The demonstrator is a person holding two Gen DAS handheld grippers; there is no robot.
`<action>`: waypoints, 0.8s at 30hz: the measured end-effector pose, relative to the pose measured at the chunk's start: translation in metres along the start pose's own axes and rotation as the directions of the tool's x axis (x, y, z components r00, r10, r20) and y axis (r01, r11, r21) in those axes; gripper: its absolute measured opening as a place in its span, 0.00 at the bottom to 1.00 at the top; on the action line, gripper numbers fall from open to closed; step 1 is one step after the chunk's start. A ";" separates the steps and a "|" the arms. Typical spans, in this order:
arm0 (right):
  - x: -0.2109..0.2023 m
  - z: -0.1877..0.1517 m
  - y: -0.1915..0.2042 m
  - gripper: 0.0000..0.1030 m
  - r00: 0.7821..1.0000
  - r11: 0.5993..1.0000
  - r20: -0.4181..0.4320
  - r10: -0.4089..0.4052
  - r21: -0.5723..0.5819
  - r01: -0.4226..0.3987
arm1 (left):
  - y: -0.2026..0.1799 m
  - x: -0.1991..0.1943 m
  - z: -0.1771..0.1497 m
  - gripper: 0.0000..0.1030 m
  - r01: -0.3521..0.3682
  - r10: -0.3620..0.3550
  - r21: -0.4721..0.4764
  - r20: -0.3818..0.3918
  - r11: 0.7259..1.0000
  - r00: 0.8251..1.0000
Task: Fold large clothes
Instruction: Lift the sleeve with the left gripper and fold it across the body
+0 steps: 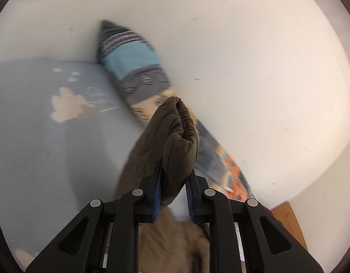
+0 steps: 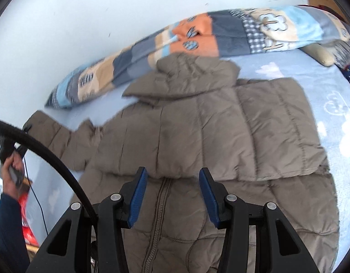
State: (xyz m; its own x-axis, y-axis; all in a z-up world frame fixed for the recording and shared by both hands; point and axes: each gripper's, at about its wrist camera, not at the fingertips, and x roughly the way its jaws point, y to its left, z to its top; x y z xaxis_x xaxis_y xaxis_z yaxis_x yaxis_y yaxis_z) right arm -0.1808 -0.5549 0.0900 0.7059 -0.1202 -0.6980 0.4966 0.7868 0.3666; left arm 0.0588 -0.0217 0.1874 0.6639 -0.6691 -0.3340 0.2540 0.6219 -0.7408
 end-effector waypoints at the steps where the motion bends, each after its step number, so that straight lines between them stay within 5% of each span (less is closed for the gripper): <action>1: -0.005 0.003 -0.004 0.50 1.000 1.000 0.013 -0.002 0.018 0.001 | -0.014 -0.003 -0.004 0.18 0.004 -0.004 0.026 -0.004 1.000 1.000; 13: -0.051 0.025 -0.051 0.50 0.993 0.988 0.110 -0.040 0.156 0.022 | -0.144 -0.008 -0.056 0.18 0.081 -0.068 0.147 -0.088 0.986 0.994; 24: -0.092 0.038 -0.084 0.50 0.983 0.968 0.181 -0.026 0.250 -0.020 | -0.248 0.019 -0.127 0.18 0.168 -0.115 0.236 -0.223 0.957 0.968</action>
State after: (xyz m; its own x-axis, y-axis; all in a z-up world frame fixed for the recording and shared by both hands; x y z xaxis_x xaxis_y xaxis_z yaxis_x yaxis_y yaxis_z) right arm -0.2681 -0.6335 0.1464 0.7724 -0.2481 -0.5846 0.5927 0.6124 0.5232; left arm -0.0810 -0.2403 0.2914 0.4564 -0.8100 -0.3683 0.5210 0.5788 -0.6273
